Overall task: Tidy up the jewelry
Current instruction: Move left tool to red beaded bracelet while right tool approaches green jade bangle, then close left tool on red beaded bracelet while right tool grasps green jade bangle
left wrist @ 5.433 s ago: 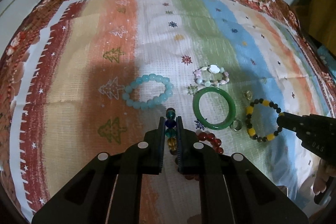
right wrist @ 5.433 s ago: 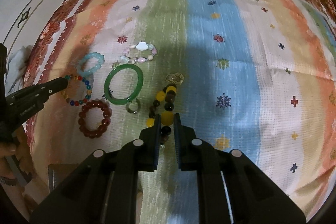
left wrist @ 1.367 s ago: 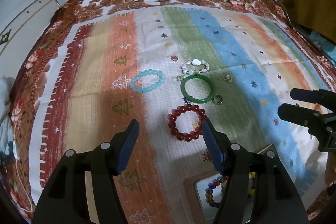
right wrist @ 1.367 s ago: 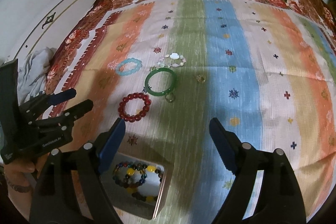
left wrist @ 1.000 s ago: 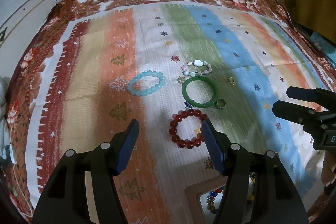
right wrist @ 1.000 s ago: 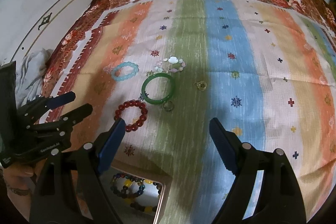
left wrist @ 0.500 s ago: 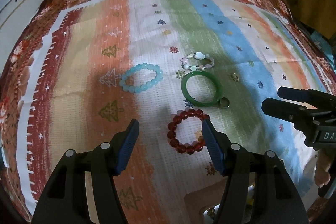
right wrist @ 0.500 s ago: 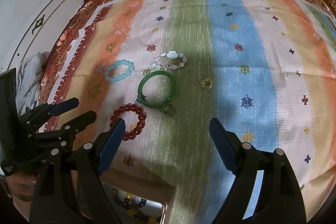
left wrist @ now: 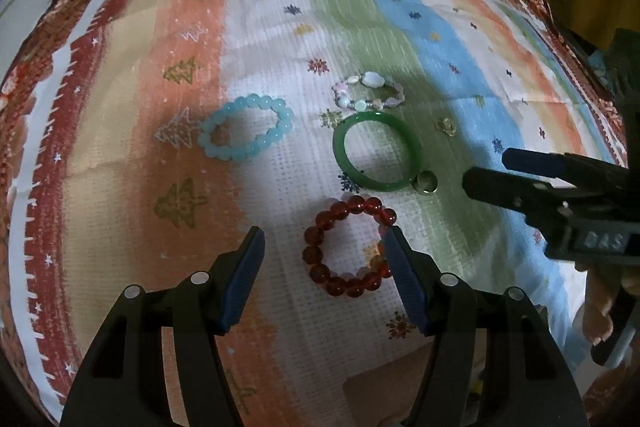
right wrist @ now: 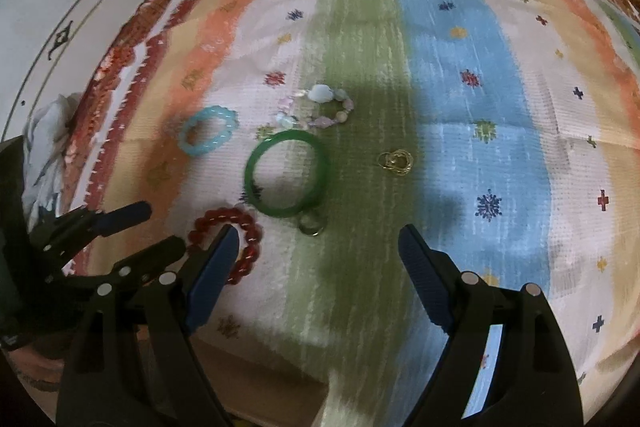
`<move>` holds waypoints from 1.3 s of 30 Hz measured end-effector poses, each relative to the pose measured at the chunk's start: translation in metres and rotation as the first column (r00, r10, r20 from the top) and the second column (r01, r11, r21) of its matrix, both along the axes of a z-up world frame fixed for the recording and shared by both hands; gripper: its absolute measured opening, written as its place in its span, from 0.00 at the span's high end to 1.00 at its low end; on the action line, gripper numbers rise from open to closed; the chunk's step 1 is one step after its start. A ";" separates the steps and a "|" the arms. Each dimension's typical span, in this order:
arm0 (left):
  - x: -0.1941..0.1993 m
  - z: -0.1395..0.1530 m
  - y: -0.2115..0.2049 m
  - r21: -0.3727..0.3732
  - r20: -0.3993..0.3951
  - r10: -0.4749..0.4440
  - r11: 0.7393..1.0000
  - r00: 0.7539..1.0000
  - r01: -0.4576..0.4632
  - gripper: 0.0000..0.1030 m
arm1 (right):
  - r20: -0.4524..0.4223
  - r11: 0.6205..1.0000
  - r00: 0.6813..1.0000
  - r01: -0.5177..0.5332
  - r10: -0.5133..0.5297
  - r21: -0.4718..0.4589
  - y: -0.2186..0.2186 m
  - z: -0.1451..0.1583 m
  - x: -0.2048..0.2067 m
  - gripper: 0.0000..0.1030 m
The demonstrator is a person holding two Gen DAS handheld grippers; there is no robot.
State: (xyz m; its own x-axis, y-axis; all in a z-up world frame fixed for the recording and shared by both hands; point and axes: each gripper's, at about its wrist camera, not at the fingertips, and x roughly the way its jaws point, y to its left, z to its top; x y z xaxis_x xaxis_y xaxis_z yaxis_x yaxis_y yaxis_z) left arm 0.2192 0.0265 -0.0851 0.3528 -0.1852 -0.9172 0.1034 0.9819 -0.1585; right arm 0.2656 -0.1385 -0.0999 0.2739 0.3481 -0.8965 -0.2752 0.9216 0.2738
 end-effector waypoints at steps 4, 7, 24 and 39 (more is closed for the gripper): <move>0.004 -0.006 0.002 -0.011 -0.019 -0.001 1.000 1.000 0.001 0.39 | -0.020 1.000 1.000 0.005 -0.005 0.013 0.001 -0.006 0.006 0.21; 0.006 -0.010 0.003 -0.009 -0.028 -0.001 1.000 1.000 0.000 0.40 | -0.019 1.000 1.000 -0.002 0.003 0.011 0.005 -0.007 0.008 0.21; 0.014 -0.024 0.005 -0.009 -0.068 -0.005 1.000 0.998 0.004 0.50 | -0.046 0.999 0.999 -0.007 0.006 -0.033 0.024 -0.029 0.034 0.21; 0.023 -0.040 -0.006 0.017 -0.095 -0.049 0.999 0.994 0.051 0.61 | -0.066 0.995 0.997 -0.034 0.028 -0.094 0.031 -0.044 0.050 0.35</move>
